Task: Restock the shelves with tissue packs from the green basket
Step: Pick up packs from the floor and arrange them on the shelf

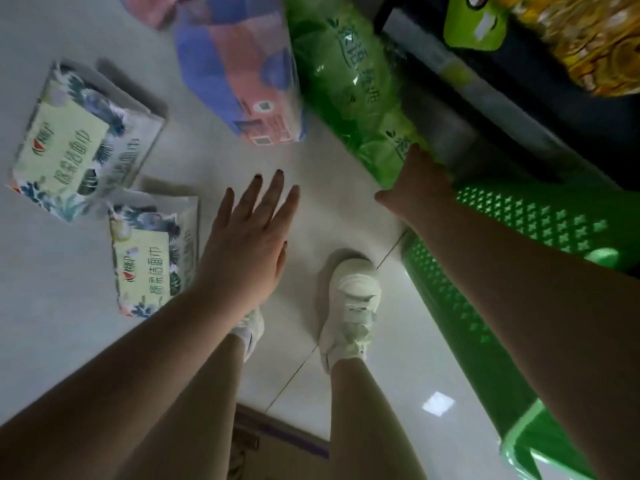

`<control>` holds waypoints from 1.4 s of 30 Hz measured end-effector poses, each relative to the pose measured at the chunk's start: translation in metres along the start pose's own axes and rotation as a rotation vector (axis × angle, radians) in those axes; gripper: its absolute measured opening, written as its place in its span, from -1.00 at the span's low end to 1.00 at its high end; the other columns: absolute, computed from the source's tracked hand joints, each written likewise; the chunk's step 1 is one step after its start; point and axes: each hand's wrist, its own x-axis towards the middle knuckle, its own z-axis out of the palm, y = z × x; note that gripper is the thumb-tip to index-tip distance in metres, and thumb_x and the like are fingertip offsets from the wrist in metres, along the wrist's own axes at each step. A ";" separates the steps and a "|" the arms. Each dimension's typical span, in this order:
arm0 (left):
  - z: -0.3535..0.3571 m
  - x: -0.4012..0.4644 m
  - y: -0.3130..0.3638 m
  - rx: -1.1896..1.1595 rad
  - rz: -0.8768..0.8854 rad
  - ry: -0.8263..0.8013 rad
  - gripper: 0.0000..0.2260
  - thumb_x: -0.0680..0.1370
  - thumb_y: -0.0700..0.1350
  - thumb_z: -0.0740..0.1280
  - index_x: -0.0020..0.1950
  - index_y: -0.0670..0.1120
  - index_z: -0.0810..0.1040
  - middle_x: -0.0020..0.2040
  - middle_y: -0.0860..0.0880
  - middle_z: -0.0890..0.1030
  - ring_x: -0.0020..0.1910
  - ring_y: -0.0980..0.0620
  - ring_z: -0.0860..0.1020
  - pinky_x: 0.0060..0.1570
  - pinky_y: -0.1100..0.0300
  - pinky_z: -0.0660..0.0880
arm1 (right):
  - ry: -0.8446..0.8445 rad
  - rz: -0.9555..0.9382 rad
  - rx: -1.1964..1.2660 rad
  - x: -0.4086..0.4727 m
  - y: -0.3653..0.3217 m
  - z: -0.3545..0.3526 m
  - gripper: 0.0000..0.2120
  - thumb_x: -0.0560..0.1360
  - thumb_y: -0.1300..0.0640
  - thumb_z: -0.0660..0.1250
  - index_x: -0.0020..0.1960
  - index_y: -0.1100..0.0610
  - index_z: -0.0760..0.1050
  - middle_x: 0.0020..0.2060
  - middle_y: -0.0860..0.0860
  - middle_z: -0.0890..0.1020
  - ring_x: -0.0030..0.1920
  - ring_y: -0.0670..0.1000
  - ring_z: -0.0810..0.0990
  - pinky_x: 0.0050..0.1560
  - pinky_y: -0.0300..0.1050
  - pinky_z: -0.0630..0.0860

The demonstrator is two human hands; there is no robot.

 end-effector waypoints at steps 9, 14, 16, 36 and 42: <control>0.036 0.007 0.014 -0.057 -0.032 -0.049 -0.45 0.45 -0.10 0.25 0.42 -0.18 0.28 0.41 -0.22 0.35 0.35 -0.27 0.38 0.27 -0.22 0.28 | 0.061 0.044 -0.057 0.077 -0.004 0.017 0.18 0.29 -0.24 0.46 0.51 0.20 -0.28 0.52 0.16 -0.14 0.51 0.21 -0.08 0.43 0.26 0.00; 0.034 0.019 0.022 -0.070 0.031 -0.038 -0.49 0.48 -0.06 0.07 0.41 -0.16 0.29 0.41 -0.21 0.37 0.33 -0.27 0.39 0.26 -0.21 0.31 | 0.073 0.050 -0.156 0.082 -0.009 0.019 0.23 0.21 -0.30 0.47 0.51 0.22 -0.19 0.48 0.26 0.03 0.44 0.30 0.12 0.35 0.31 0.18; 0.030 0.021 0.026 -0.076 0.054 -0.026 -0.49 0.47 -0.06 0.07 0.41 -0.16 0.30 0.41 -0.20 0.37 0.34 -0.26 0.39 0.27 -0.21 0.30 | 0.130 0.036 -0.154 0.081 -0.010 0.020 0.18 0.23 -0.26 0.48 0.51 0.22 -0.15 0.44 0.26 0.12 0.39 0.27 0.22 0.28 0.24 0.30; -0.092 -0.034 0.049 -0.001 0.113 0.029 -0.47 0.46 -0.05 0.01 0.42 -0.16 0.26 0.42 -0.19 0.35 0.36 -0.26 0.37 0.30 -0.18 0.17 | -0.172 0.072 0.027 -0.064 -0.008 -0.052 0.05 0.23 -0.38 0.36 0.48 0.12 0.01 0.36 0.19 0.29 0.34 0.24 0.32 0.25 0.17 0.39; -0.154 -0.067 0.052 0.015 0.115 0.035 -0.44 0.44 -0.06 0.04 0.43 -0.19 0.31 0.42 -0.20 0.34 0.36 -0.28 0.35 0.30 -0.21 0.23 | -0.085 0.037 0.074 -0.145 -0.011 -0.095 0.02 0.22 -0.33 0.42 0.46 0.13 0.05 0.33 0.17 0.34 0.30 0.24 0.38 0.22 0.20 0.42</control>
